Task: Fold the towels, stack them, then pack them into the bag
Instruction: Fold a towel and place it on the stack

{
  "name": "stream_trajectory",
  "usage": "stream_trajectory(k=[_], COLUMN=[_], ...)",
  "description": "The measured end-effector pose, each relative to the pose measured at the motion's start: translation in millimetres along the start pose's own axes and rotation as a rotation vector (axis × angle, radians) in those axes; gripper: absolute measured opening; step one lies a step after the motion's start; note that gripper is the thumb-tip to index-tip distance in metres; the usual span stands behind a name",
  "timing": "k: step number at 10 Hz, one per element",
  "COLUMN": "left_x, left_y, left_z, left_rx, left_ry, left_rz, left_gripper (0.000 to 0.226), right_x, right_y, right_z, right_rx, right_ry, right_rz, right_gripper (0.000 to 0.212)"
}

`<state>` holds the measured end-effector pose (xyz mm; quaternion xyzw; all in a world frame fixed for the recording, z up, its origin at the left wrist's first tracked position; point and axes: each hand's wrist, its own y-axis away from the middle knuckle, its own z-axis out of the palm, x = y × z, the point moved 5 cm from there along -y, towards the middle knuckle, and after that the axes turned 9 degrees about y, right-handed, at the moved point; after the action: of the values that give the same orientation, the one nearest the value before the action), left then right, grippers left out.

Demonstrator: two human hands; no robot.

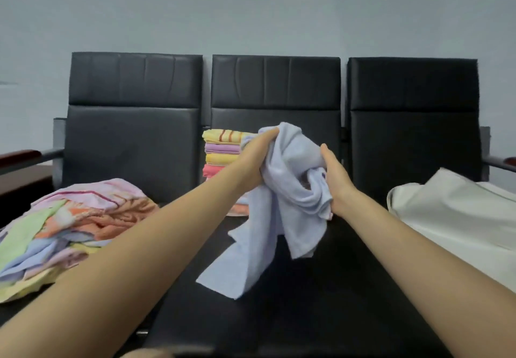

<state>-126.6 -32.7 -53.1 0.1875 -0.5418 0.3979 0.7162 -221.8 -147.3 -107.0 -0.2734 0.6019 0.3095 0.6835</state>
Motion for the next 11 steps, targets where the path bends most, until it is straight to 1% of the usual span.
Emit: stream_trajectory(k=[1, 2, 3, 4, 5, 6, 7, 8, 9, 10, 11], left_x=[-56.8, -99.2, -137.4, -148.4, -146.4, -132.4, -112.7, -97.6, -78.7, -53.6, -34.6], left_y=[-3.8, 3.1, -2.6, 2.6, 7.3, 9.8, 15.0, 21.3, 33.5, 48.1, 67.9], left_z=[-21.0, -39.0, -73.2, -105.7, -135.5, -153.2, -157.5, -155.5, -140.6, -116.2, -93.2], left_rx=[0.012, 0.019, 0.058, 0.166, 0.183, 0.122, 0.092, 0.077, 0.047, -0.045, -0.101], left_ry=[-0.005, -0.104, -0.112, -0.151, -0.194, -0.174, -0.136, -0.042, 0.022, 0.054, 0.128], left_rz=[-0.117, -0.239, -0.285, -0.289, -0.288, -0.286, -0.245, -0.19, -0.111, 0.016, 0.058], left_gripper=[0.023, 0.029, 0.042, 0.026, 0.019, 0.032, 0.029, 0.026, 0.018, 0.014, 0.033], right_x=[48.3, 70.0, 91.5, 107.9, 110.4, 99.4, 92.0, 78.1, 54.8, 36.7, 28.3], right_y=[-24.5, -4.5, -9.3, -16.9, -21.7, -23.7, -23.0, -12.1, 6.9, 24.1, 39.4], right_z=[-17.6, -9.8, -15.7, -27.8, -38.7, -43.7, -49.8, -54.6, -58.2, -59.0, -54.1], right_rx=[0.029, 0.025, 0.062, 0.095, 0.116, 0.11, 0.092, 0.079, 0.085, 0.083, 0.054], right_ry=[0.057, 0.109, 0.194, 0.232, 0.292, 0.289, 0.228, 0.145, 0.135, 0.081, -0.04], right_rz=[0.066, 0.1, 0.085, 0.099, 0.078, 0.024, -0.017, -0.056, -0.117, -0.123, -0.058], right_gripper=[0.077, 0.025, 0.018, 0.046, 0.048, 0.04, 0.04, 0.031, 0.017, 0.018, 0.013])
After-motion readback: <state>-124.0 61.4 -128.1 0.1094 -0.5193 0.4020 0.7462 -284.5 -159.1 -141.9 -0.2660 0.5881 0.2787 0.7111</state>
